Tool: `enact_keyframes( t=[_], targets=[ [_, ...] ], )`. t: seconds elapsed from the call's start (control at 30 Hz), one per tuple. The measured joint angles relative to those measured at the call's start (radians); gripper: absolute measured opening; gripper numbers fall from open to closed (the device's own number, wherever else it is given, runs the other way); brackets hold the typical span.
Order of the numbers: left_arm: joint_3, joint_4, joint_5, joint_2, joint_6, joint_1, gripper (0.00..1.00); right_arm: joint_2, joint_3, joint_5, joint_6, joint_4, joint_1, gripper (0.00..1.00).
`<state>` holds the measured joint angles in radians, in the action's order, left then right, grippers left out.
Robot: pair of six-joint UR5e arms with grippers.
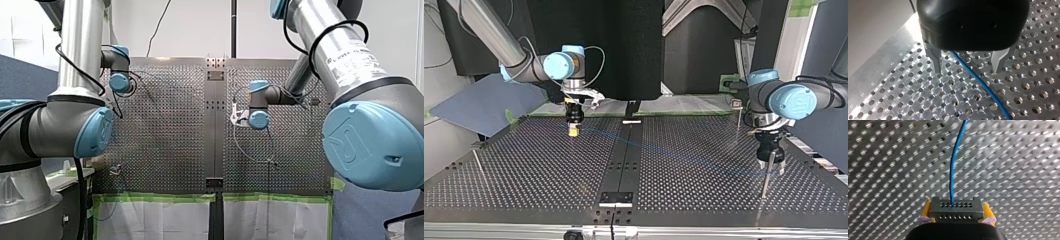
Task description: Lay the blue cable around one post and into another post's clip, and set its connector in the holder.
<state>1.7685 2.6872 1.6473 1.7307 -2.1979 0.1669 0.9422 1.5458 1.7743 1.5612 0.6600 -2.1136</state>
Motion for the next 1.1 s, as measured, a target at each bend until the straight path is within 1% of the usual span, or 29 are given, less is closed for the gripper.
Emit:
enact_keyframes(
  t=[0.23, 0.37, 0.47, 0.7, 0.87, 1.03, 1.1],
  targets=[
    [0.000, -0.001, 0.002, 0.000, 0.000, 0.000, 1.00, -0.053, 0.059, 0.022, 0.008, 0.059, 0.017, 0.00],
    [0.000, -0.001, 0.002, 0.000, 0.001, -0.001, 1.00, -0.089, 0.095, 0.035, 0.019, 0.095, 0.028, 0.00],
    [0.000, -0.001, 0.002, 0.000, 0.001, -0.001, 1.00, -0.113, 0.119, 0.044, 0.024, 0.119, 0.037, 0.00],
    [0.000, -0.001, 0.002, 0.000, 0.001, -0.002, 1.00, -0.170, 0.180, 0.074, 0.028, 0.180, 0.057, 0.00],
    [0.000, -0.001, 0.002, 0.000, 0.001, -0.002, 1.00, -0.183, 0.225, 0.099, 0.029, 0.225, 0.072, 0.00],
    [0.000, -0.001, 0.002, 0.000, 0.001, -0.002, 1.00, -0.185, 0.266, 0.106, 0.032, 0.266, 0.086, 0.00],
    [0.000, -0.001, 0.002, 0.000, 0.001, -0.002, 1.00, -0.185, 0.283, 0.109, 0.036, 0.283, 0.093, 0.00]
  ],
)
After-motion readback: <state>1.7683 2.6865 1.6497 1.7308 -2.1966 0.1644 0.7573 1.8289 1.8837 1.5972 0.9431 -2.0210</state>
